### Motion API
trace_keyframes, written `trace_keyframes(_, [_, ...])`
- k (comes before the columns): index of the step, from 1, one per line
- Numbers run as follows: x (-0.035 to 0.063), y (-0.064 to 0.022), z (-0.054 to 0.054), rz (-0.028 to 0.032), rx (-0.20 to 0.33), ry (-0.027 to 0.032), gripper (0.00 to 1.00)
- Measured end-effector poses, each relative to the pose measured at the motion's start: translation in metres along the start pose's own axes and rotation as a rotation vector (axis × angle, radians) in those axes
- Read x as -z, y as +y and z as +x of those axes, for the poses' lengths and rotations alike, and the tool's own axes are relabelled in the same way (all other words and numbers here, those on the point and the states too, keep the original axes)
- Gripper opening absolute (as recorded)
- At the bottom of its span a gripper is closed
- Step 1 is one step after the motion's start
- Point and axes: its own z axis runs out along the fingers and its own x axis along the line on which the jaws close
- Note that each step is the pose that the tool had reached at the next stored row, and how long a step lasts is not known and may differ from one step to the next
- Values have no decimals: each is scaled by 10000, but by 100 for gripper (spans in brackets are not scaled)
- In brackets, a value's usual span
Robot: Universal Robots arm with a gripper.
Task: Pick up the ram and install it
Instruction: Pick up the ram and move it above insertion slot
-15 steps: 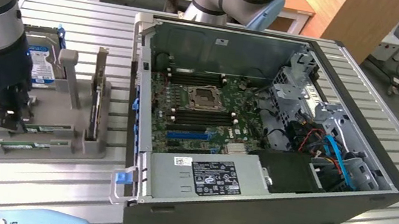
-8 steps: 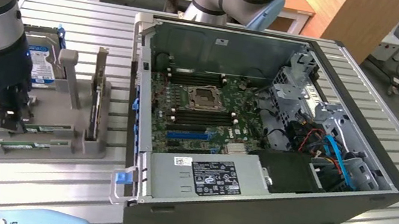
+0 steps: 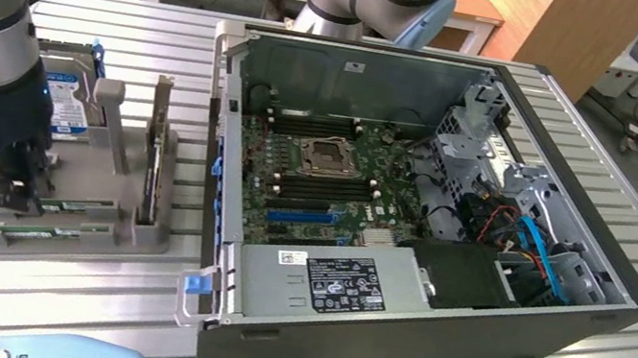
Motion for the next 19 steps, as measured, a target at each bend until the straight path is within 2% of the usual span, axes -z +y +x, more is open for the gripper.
trace_keyframes(19, [-200, -7, 4, -1, 0, 1, 35])
